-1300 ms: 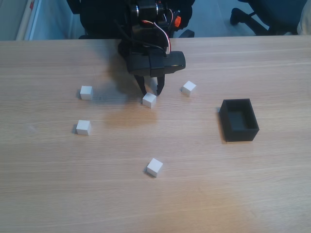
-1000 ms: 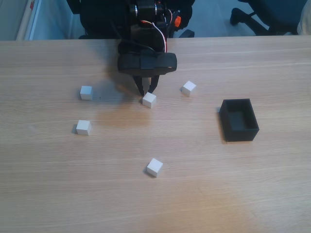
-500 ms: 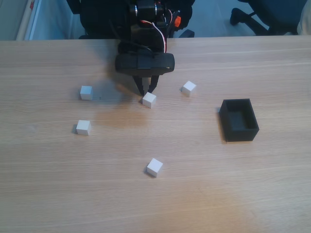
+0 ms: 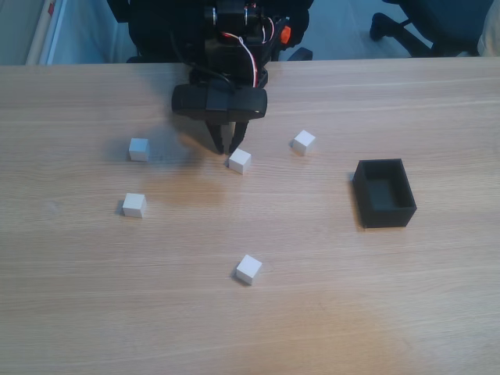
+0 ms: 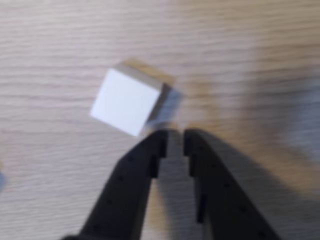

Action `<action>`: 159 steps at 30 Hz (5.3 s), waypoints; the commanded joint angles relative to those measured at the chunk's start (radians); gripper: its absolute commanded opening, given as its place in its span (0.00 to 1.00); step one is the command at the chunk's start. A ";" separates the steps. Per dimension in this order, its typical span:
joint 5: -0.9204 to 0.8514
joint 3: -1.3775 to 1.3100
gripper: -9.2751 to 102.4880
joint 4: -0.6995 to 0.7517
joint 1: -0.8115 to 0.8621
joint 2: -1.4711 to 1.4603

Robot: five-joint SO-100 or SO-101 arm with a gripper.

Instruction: Pick blocks and place them in the box.

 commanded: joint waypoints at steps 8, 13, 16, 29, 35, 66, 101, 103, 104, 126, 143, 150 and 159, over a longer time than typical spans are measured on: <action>0.112 -0.250 0.09 0.075 -0.075 -0.288; 0.179 -0.339 0.16 0.067 -0.104 -0.391; 0.206 -0.374 0.21 0.051 -0.114 -0.457; 0.324 -0.476 0.27 -0.107 -0.106 -0.742; 0.383 -0.597 0.27 -0.167 -0.104 -0.917; 0.393 -0.594 0.19 -0.353 -0.057 -1.166; 0.512 -1.488 0.08 -0.107 -0.664 -1.417; 0.511 -1.525 0.08 -0.124 -0.683 -1.466; 0.511 -1.543 0.08 -0.130 -0.690 -1.491; 0.561 -1.583 0.16 -0.192 -0.718 -1.620; 0.574 -0.999 0.17 0.089 -0.690 -1.163; 0.707 -0.867 0.25 0.103 -0.750 -1.112; 0.792 -0.761 0.27 0.008 -0.755 -1.089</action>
